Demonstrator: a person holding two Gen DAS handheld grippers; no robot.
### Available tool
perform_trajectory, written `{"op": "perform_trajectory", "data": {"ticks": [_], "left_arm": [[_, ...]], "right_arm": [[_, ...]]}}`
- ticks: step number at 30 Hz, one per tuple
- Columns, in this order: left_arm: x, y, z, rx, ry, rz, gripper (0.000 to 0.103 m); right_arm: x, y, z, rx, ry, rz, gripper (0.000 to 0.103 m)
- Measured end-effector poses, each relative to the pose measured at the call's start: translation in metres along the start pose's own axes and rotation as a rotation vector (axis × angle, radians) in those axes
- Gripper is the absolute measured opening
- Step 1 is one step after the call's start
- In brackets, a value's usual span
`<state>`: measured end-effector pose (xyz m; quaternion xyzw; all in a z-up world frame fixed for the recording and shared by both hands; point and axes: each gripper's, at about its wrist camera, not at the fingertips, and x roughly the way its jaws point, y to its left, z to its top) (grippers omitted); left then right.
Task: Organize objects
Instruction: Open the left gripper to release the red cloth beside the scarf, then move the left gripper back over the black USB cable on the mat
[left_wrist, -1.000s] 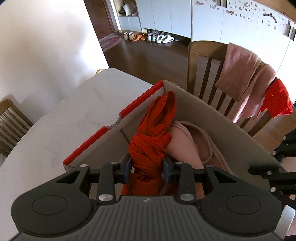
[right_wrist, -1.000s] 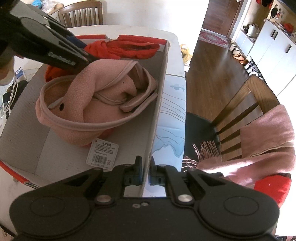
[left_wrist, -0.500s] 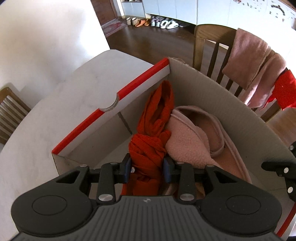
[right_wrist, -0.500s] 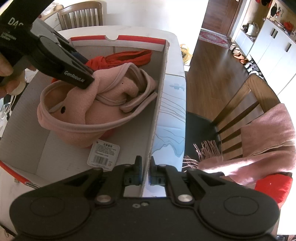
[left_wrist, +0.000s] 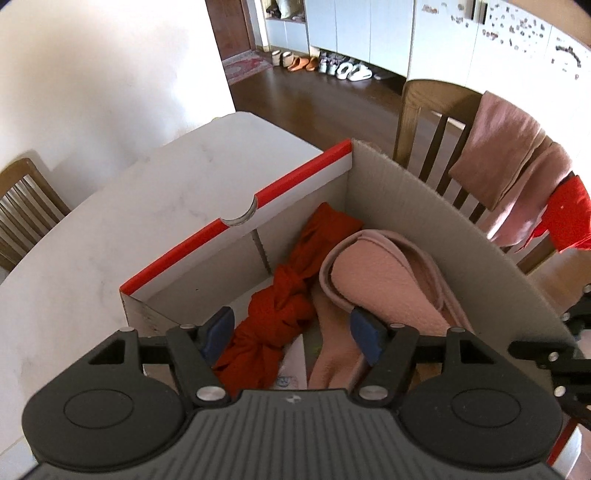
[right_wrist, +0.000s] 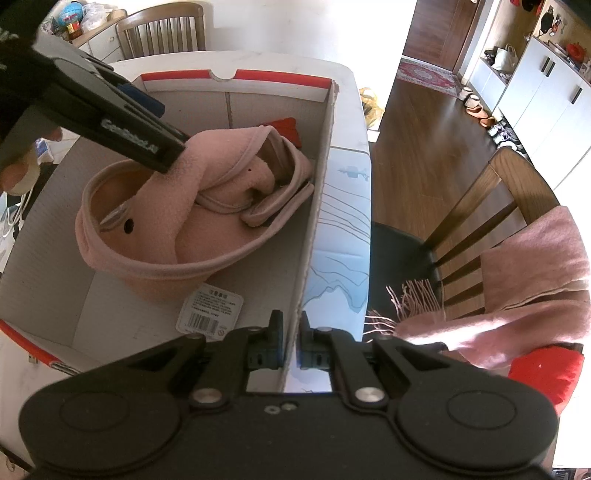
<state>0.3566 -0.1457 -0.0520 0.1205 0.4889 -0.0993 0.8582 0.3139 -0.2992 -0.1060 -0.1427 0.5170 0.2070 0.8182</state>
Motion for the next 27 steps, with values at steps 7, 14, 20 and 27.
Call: {"op": "perform_trajectory", "data": {"ticks": [7, 14, 20, 27], "left_arm": [[-0.02, 0.002, -0.001, -0.028, -0.042, -0.04, 0.07], [-0.052, 0.007, -0.005, -0.074, -0.108, -0.079, 0.07], [-0.079, 0.016, -0.019, -0.106, -0.162, -0.103, 0.072], [-0.11, 0.036, -0.045, -0.175, -0.213, -0.095, 0.081]], "right_arm": [[0.0, -0.001, 0.0, -0.004, 0.0, -0.002, 0.005], [-0.001, -0.001, 0.0, -0.009, 0.002, -0.005, 0.005], [-0.001, -0.001, 0.0, -0.014, 0.003, -0.008, 0.005], [0.0, -0.002, 0.0, -0.015, 0.003, -0.007, 0.005]]}}
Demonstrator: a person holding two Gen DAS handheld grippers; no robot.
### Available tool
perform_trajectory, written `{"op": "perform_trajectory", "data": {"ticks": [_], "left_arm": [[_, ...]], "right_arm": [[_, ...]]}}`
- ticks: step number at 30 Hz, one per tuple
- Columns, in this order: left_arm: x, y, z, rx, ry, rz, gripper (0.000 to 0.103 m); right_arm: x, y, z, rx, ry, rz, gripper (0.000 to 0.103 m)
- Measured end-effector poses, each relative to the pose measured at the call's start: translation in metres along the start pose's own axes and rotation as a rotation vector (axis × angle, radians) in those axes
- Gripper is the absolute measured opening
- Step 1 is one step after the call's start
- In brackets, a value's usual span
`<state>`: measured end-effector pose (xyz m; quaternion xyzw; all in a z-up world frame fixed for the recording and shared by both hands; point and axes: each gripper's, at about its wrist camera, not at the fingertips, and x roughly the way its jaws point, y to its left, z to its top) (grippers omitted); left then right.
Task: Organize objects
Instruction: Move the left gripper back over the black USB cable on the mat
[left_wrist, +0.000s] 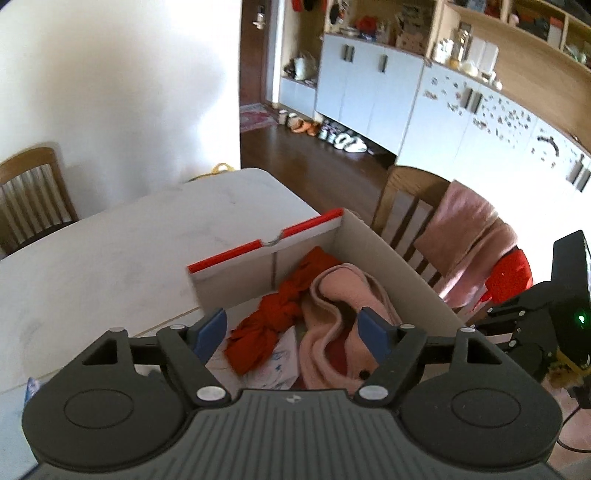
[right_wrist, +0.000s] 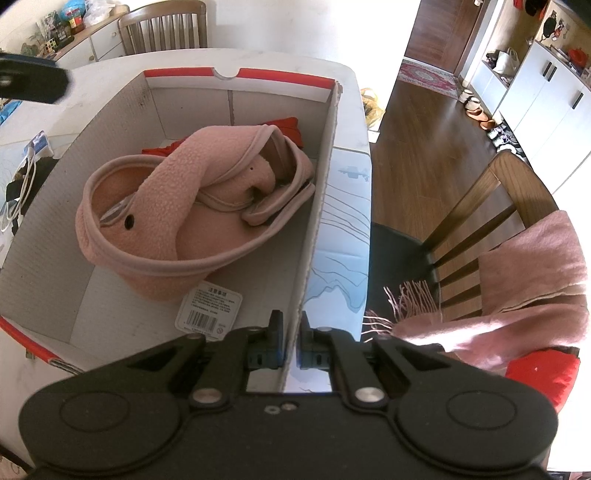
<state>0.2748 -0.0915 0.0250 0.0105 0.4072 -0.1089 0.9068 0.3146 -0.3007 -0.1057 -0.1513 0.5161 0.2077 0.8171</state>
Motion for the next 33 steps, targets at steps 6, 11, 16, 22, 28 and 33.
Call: {"op": "perform_trajectory", "data": {"ticks": [6, 11, 16, 22, 28, 33], "left_arm": [[-0.028, 0.03, -0.015, -0.074, -0.033, 0.054, 0.084], [-0.044, 0.056, -0.031, -0.137, -0.051, 0.103, 0.087], [-0.046, 0.074, -0.057, -0.191, -0.032, 0.129, 0.1], [-0.038, 0.079, -0.097, -0.212, 0.013, 0.168, 0.102], [-0.032, 0.081, -0.137, -0.224, 0.072, 0.153, 0.102], [-0.024, 0.078, -0.163, -0.181, 0.129, 0.134, 0.102]], "right_arm": [[0.0, 0.0, 0.0, 0.0, 0.0, 0.0, 0.005], [0.0, 0.0, 0.0, -0.003, 0.001, -0.001, 0.005], [0.0, 0.001, 0.0, -0.006, 0.002, -0.003, 0.005], [0.0, 0.001, 0.0, -0.009, 0.003, -0.006, 0.006], [0.0, 0.002, 0.0, -0.013, 0.004, -0.011, 0.006], [-0.001, 0.002, -0.001, -0.015, 0.005, -0.018, 0.007]]}}
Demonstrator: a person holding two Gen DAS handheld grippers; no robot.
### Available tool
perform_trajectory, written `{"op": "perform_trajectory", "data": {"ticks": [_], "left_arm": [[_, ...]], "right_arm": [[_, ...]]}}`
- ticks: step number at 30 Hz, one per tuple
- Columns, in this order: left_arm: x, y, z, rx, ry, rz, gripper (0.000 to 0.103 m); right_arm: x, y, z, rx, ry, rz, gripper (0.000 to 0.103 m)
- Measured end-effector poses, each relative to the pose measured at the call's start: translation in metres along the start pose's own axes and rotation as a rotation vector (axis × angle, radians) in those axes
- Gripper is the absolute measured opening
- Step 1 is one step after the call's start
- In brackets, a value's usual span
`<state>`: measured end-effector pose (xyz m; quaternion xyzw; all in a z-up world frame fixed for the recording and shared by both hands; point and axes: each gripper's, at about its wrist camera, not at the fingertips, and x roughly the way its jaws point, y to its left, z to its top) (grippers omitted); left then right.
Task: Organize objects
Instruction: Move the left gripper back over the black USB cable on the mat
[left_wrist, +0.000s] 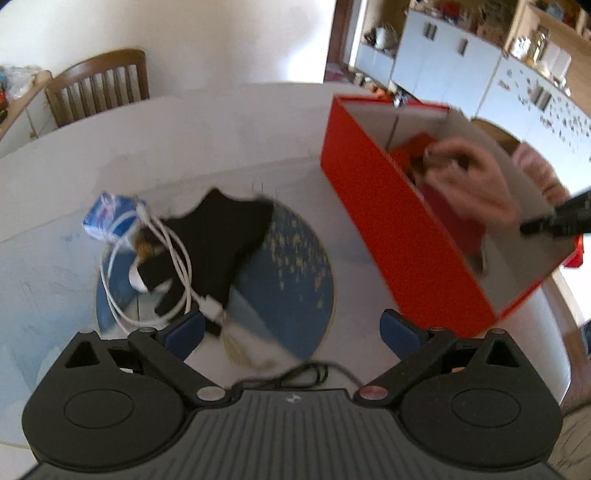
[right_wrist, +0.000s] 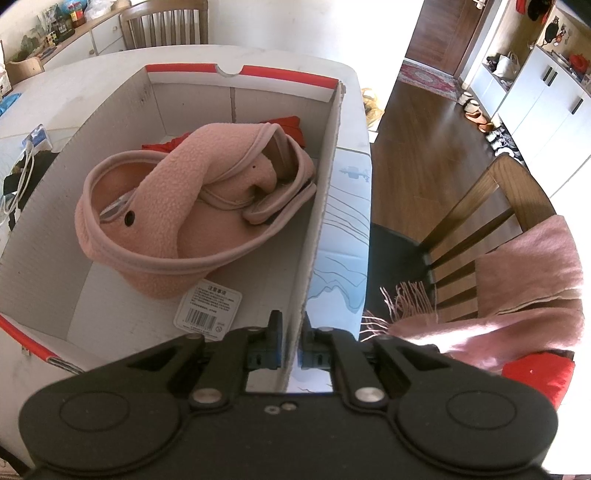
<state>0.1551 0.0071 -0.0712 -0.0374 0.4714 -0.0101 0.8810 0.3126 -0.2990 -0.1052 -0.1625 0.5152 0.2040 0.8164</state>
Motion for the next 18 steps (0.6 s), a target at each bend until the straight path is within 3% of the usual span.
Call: {"op": "perform_trajectory", "data": {"ticks": [10, 18], "left_arm": [[0.03, 0.013, -0.041, 0.081, 0.099, 0.017, 0.102], [0.039, 0.007, -0.049, 0.203, 0.109, 0.044, 0.099]], "right_arm": [[0.0, 0.005, -0.001, -0.006, 0.012, -0.013, 0.007], [0.001, 0.007, 0.0, -0.009, 0.015, -0.021, 0.007]]}}
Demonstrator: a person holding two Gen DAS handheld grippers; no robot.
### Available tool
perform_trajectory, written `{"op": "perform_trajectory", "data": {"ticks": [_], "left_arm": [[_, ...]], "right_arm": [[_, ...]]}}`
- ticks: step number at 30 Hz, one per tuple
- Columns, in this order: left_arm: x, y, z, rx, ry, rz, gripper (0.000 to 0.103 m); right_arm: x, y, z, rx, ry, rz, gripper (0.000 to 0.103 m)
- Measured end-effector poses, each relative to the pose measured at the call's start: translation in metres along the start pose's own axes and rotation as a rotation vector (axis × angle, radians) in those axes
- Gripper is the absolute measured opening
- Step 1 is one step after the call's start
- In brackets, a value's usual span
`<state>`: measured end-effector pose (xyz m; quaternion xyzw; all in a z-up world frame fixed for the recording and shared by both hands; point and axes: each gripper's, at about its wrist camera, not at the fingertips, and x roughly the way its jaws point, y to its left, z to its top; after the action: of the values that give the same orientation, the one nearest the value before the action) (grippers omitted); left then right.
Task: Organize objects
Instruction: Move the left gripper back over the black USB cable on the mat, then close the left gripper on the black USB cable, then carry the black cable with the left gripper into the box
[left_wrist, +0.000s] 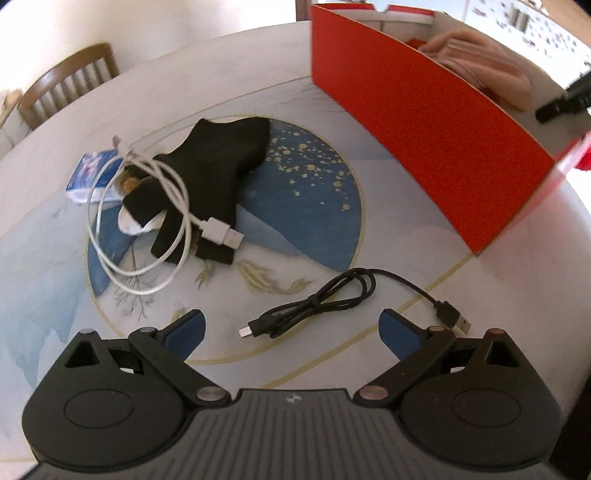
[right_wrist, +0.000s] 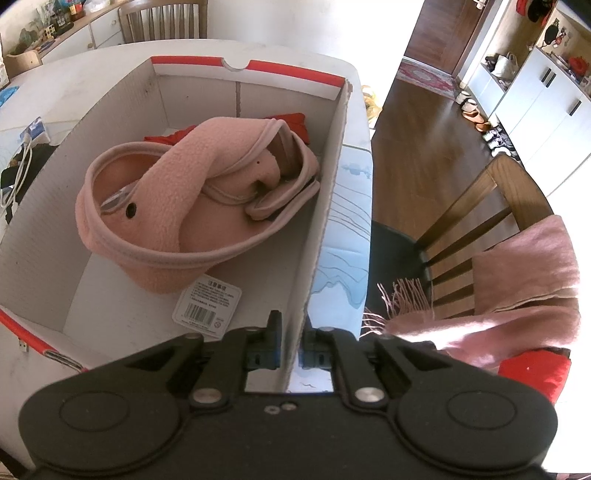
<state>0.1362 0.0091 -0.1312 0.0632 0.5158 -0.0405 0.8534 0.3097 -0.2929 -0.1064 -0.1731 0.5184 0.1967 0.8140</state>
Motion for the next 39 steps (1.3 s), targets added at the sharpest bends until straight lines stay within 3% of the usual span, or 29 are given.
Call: {"op": "perform_trajectory", "data": {"ticks": [8, 10, 11, 15, 19, 23, 30, 39], "left_arm": [[0.006, -0.004, 0.009, 0.037, -0.001, -0.019, 0.069], [0.007, -0.002, 0.011, 0.018, 0.002, -0.049, 0.055], [0.007, -0.001, 0.013, 0.009, 0.006, -0.061, 0.054], [0.004, -0.001, 0.015, 0.0, 0.008, -0.056, 0.03], [0.003, -0.003, 0.015, -0.015, 0.017, -0.049, 0.014], [0.001, -0.003, 0.014, -0.068, 0.024, -0.037, 0.011], [-0.013, 0.011, 0.014, -0.274, -0.013, -0.083, 0.009], [-0.041, 0.01, 0.031, -0.309, -0.094, -0.084, 0.009]], "right_arm": [[0.0, 0.0, 0.0, 0.001, 0.0, 0.004, 0.008], [-0.001, 0.001, 0.0, -0.001, -0.001, 0.006, 0.008], [-0.001, 0.001, 0.0, -0.001, -0.001, 0.006, 0.008], [-0.001, 0.001, -0.001, 0.001, -0.004, 0.01, 0.008], [-0.001, 0.001, -0.001, 0.004, -0.005, 0.011, 0.007], [-0.001, 0.001, -0.001, 0.002, -0.004, 0.011, 0.007], [0.0, 0.002, 0.001, 0.001, -0.004, 0.012, 0.007], [0.002, 0.002, 0.002, -0.003, -0.006, 0.014, 0.007]]}}
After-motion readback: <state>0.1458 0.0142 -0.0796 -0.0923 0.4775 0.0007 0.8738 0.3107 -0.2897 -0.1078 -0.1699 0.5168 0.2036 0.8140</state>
